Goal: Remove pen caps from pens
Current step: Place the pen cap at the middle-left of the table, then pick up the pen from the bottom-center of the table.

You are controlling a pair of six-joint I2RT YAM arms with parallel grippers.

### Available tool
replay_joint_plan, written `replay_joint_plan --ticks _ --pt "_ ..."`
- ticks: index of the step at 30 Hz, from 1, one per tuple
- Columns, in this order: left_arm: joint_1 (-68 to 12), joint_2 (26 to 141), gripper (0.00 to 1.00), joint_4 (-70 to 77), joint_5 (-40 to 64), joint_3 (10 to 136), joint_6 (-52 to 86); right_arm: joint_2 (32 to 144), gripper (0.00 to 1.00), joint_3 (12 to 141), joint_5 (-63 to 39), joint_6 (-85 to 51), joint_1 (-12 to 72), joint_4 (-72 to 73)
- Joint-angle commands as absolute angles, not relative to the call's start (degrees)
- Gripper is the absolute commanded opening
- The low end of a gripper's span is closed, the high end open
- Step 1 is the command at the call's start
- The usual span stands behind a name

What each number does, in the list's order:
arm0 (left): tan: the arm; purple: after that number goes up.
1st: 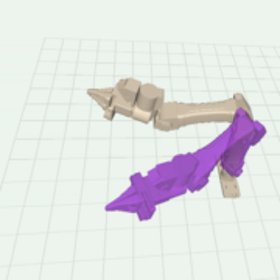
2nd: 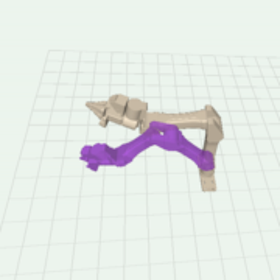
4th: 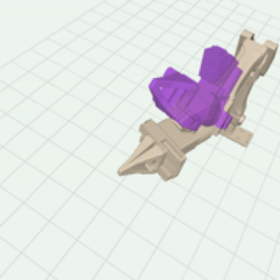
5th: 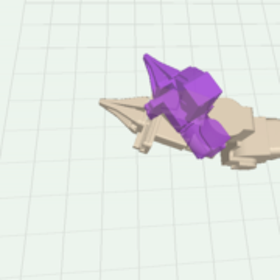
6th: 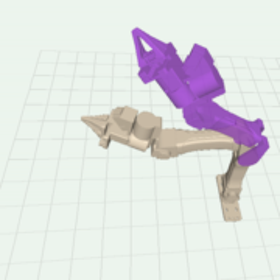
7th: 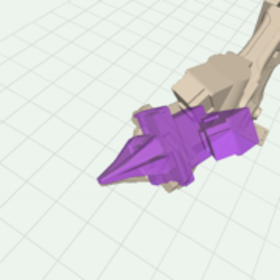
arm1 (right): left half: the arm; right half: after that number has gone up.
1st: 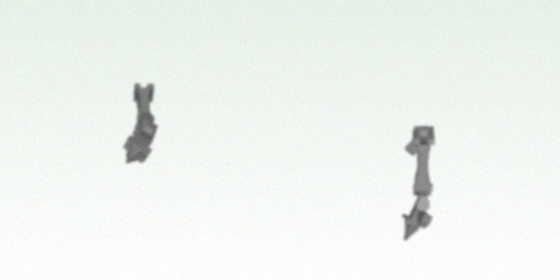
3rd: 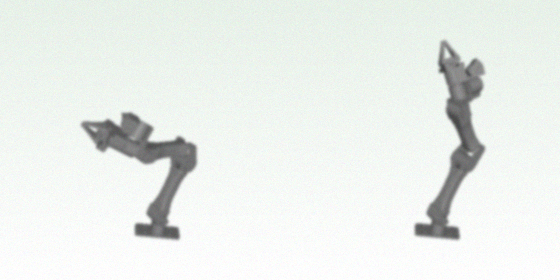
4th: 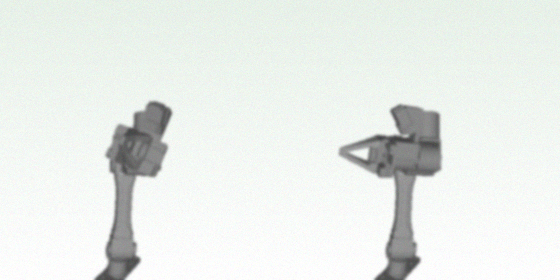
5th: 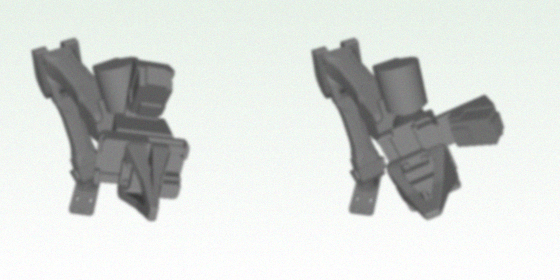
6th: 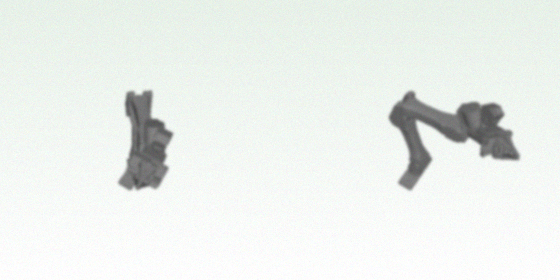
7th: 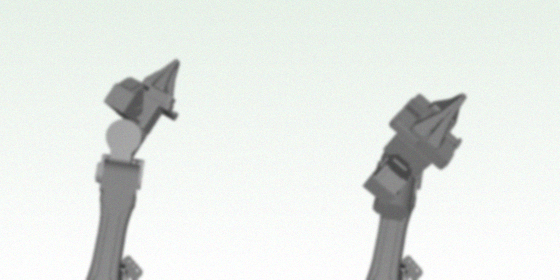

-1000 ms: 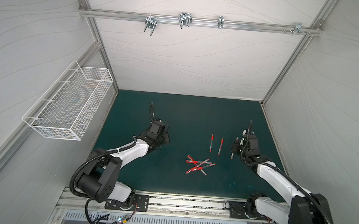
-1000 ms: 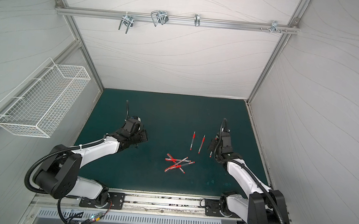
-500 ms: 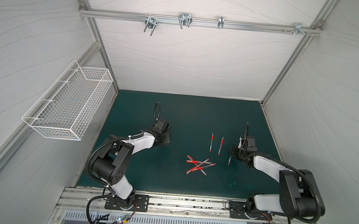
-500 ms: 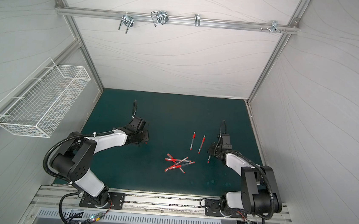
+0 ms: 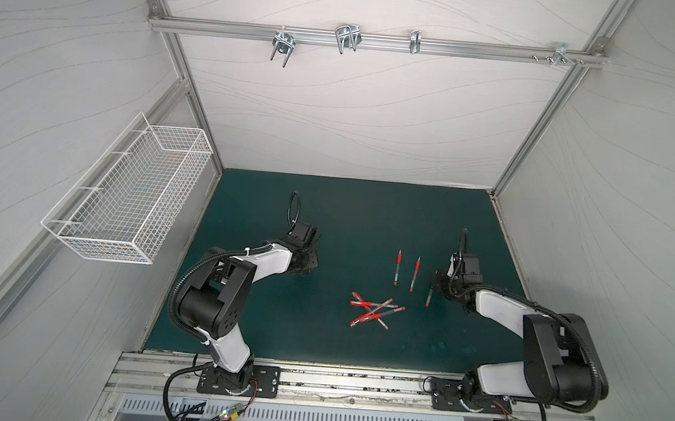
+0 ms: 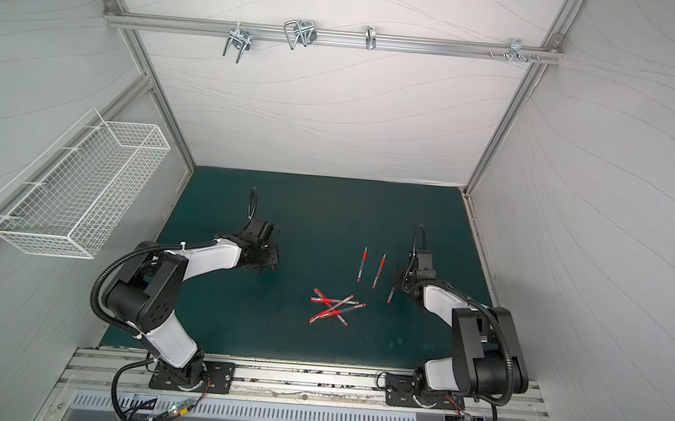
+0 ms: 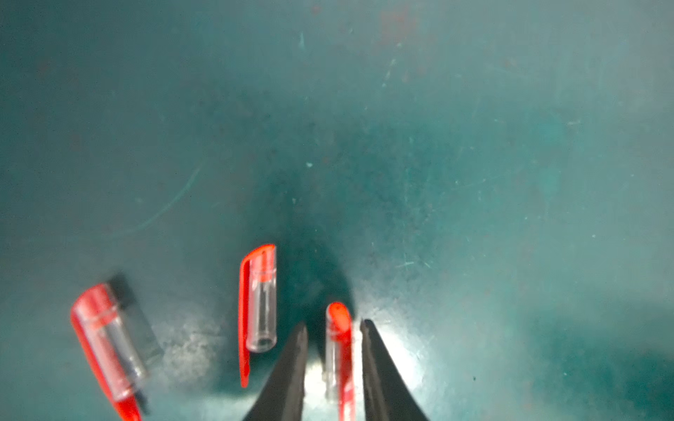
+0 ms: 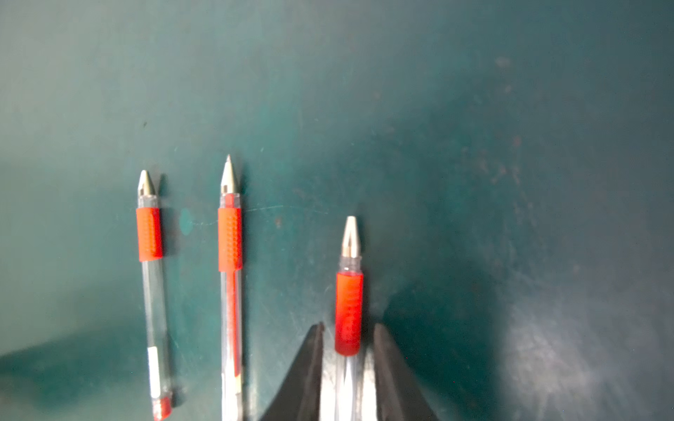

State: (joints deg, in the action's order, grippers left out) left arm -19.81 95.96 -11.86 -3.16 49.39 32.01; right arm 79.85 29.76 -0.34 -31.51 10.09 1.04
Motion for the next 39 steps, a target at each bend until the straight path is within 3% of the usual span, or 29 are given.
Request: replay_joint_plan --ticks 1,12,21,28,34,39 --pt "-19.6 94.8 0.35 -12.1 -2.0 50.9 30.9 77.4 0.35 30.1 0.6 -31.2 9.7 -0.2" --pt "-20.2 79.6 0.49 -3.1 -0.4 41.5 28.9 56.1 0.45 26.6 5.0 -26.7 12.9 -5.2" --pt "-27.7 65.9 0.50 4.3 5.1 35.5 26.8 39.5 0.45 23.6 -4.1 -21.2 16.4 -3.3" --pt "-29.0 65.5 0.48 3.6 18.3 37.4 35.8 42.6 0.45 30.9 -6.5 -13.9 27.5 -7.5" --pt "-29.1 63.4 0.46 -11.2 19.8 38.7 37.1 48.6 0.44 42.3 -6.6 -7.4 37.2 -20.4" --pt "-29.0 60.1 0.44 -12.2 24.1 34.7 40.9 52.4 0.43 44.3 -7.3 0.1 45.1 -25.0"
